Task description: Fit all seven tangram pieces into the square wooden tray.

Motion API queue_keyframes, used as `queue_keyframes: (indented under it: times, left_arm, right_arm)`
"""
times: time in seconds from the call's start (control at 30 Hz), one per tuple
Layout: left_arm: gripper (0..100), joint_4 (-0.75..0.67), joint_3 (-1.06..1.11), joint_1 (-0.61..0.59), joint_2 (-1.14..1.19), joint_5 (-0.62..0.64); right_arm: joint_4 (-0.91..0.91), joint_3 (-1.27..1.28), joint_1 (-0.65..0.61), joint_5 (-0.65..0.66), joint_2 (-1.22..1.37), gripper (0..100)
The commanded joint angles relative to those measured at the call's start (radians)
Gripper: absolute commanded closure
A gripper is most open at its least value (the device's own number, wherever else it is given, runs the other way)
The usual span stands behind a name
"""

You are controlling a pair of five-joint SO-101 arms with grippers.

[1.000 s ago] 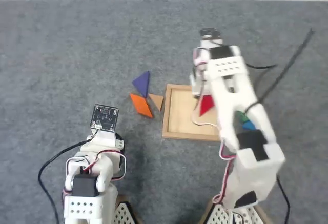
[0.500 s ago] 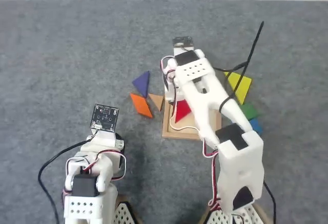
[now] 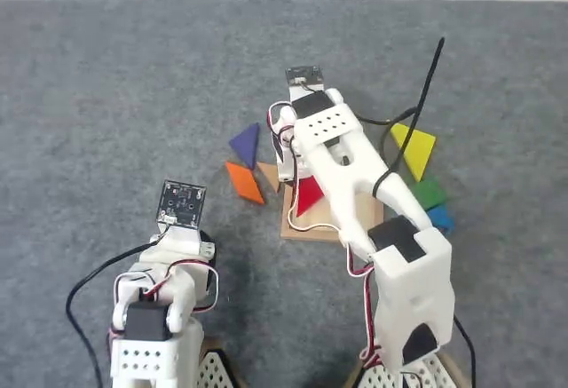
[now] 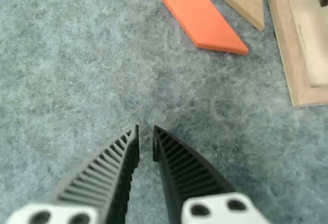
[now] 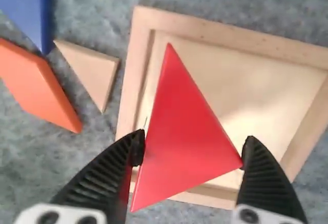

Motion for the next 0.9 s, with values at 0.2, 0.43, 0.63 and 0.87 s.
queue_keyframes:
  times: [0.2, 0.43, 0.63, 0.87]
  left_arm:
    - [95, 0.005, -0.005, -0.005, -0.017, -0.008]
    - [95, 0.005, -0.005, -0.005, -0.017, -0.008]
    - [95, 0.005, -0.005, -0.005, -0.017, -0.008]
    - [95, 0.005, -0.005, -0.005, -0.017, -0.008]
  right_arm:
    - [-0.007, -0.009, -0.012, -0.002, -0.016, 76.8]
    - [-0.047, 0.009, -0.051, 0.086, -0.018, 69.9]
    - [-0.070, 0.011, -0.068, 0.114, -0.022, 69.3]
    - [-0.059, 0.011, -0.058, 0.124, -0.039, 69.5]
